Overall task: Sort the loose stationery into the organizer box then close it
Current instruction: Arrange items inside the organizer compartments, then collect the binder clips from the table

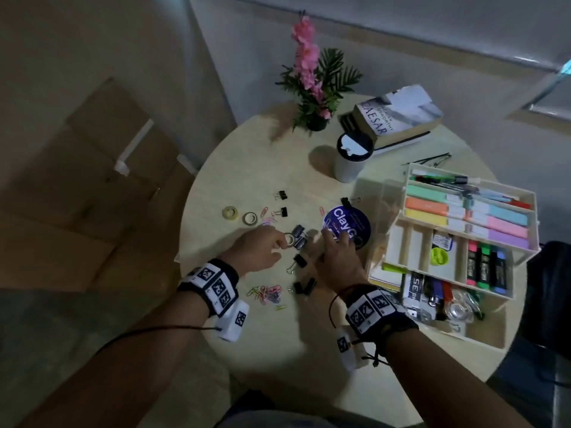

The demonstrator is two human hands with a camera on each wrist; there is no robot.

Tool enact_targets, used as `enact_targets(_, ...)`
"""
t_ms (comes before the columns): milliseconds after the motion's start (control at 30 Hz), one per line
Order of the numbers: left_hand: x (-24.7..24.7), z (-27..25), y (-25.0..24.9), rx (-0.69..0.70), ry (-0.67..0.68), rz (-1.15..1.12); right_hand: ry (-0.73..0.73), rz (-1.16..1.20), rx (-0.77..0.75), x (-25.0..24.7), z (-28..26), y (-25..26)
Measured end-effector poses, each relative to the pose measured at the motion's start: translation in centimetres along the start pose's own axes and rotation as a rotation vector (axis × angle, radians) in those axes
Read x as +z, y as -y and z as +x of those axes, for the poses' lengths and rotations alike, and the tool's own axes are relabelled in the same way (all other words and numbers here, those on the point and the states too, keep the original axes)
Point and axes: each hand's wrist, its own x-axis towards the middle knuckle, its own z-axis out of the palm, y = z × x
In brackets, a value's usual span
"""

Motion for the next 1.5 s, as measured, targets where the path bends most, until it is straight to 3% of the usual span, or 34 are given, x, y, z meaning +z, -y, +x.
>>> enact_targets(67, 1.2, -0.1, 1.2, -0.047, -0.015, 0.014, 0.023, 0.003, 0.001, 0.9, 1.0, -0.5)
enact_targets(200, 1.6, 0.7, 2.4, -0.067, -0.102, 0.026, -0.074, 0.139, 0.028, 2.5, 1.4, -1.1)
enact_targets(433, -0.5, 2.7, 4.4, -0.203, -0.350, 0.138, -0.212, 0.180, -0.062, 2.8, -1.5, -2.3)
enact_targets(567, -1.3, 3.3, 7.0, -0.304, -0.294, 0.119, -0.270, 0.268, -0.062, 3.3, -2.4, -3.3)
enact_targets(800, 0.2, 3.1, 8.8, -0.223, -0.273, 0.116, -0.372, 0.456, 0.057, 2.5, -3.7, -3.8)
enact_targets(967, 0.2, 2.0, 6.9, -0.143, -0.410, 0.090, -0.464, 0.534, 0.072, 1.2, -5.4, -4.8)
enact_targets(1267, 1.0, 1.0, 7.2, -0.092, -0.319, 0.251, -0.619, 0.733, 0.055, -3.3, -10.6, -7.4)
enact_targets(1400, 0.6, 0.9, 5.7, -0.102, -0.427, 0.250, -0.786, 0.680, 0.056, -5.8, -14.1, -11.3)
enact_targets(1500, 0.5, 0.5, 0.7, -0.003, -0.547, 0.127, -0.942, 0.630, 0.141, -6.5, -15.1, -14.8)
